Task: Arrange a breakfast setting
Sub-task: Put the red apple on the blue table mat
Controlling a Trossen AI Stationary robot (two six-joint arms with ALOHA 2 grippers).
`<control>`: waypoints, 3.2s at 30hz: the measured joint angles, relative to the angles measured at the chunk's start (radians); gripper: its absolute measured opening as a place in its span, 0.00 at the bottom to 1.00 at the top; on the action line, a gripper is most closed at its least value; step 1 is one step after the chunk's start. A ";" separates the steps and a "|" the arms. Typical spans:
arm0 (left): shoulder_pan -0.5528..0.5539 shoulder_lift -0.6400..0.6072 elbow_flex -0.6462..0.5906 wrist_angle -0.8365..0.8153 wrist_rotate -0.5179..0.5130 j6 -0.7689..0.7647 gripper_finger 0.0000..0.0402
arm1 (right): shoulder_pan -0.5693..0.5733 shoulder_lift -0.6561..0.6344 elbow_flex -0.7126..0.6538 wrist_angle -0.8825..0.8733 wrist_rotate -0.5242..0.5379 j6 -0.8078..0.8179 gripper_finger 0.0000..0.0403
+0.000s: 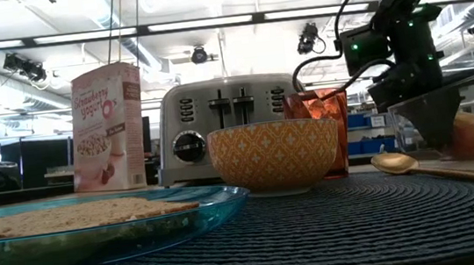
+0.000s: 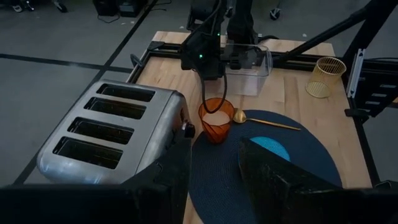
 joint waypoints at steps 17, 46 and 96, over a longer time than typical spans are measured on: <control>0.000 0.000 0.000 -0.001 0.001 -0.010 0.35 | 0.007 -0.019 0.029 -0.024 0.001 0.099 0.05; -0.002 0.000 0.000 -0.002 0.032 0.026 0.35 | 0.218 -0.225 0.379 -0.485 -0.085 0.569 0.04; -0.105 -0.003 0.000 -0.003 0.099 0.040 0.35 | 0.418 0.496 0.705 0.808 -0.042 0.691 0.04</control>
